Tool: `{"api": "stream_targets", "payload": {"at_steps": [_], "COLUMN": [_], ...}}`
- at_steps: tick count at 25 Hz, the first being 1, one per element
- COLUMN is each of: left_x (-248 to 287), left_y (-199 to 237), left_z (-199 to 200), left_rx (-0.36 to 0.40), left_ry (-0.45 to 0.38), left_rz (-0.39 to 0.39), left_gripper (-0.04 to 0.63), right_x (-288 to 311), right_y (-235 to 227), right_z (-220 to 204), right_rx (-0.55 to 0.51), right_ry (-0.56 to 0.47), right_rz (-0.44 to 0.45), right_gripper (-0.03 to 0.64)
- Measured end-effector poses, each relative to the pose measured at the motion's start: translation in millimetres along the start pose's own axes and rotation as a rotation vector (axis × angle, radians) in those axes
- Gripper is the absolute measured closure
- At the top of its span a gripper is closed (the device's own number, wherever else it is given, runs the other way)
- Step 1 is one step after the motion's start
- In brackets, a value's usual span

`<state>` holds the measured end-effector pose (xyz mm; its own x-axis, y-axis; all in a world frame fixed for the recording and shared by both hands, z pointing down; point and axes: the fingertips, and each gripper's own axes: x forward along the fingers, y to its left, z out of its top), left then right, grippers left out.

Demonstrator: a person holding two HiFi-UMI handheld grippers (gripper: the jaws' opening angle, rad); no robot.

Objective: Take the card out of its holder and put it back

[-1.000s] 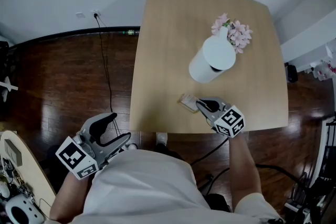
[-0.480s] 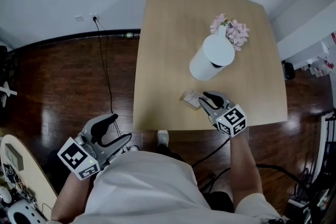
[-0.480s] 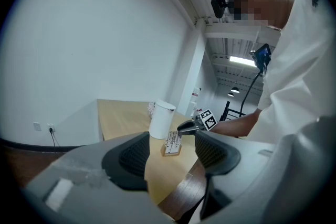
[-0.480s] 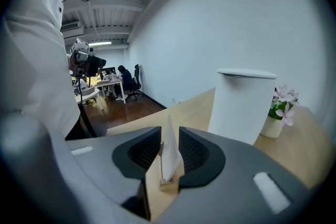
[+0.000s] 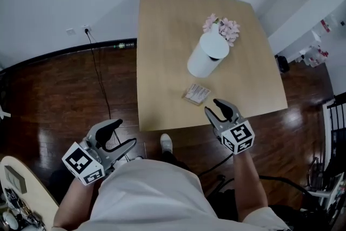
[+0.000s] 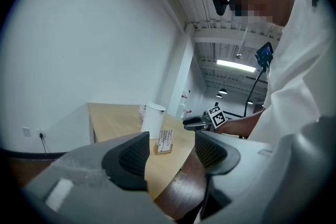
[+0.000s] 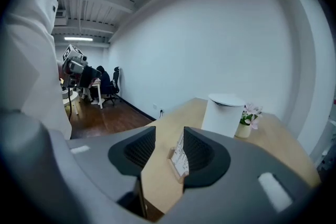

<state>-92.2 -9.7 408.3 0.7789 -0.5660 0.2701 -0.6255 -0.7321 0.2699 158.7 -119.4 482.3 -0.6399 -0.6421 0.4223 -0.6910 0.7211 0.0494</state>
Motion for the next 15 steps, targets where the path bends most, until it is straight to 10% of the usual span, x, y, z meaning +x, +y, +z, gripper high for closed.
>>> {"api": "stream_targets", "payload": {"at_steps": [15], "left_x": [-74.5], "left_y": [-27.4], "left_z": [-43.0], "left_rx": [0.036], "left_ry": [0.005], "left_rz": [-0.130], "left_gripper": [0.311], "right_x": [-120.7], "right_y": [186.4], "right_z": [6.7], "right_rx": [0.072], "right_ry": [-0.043], "right_rz": [-0.131], "right_gripper": [0.449]}}
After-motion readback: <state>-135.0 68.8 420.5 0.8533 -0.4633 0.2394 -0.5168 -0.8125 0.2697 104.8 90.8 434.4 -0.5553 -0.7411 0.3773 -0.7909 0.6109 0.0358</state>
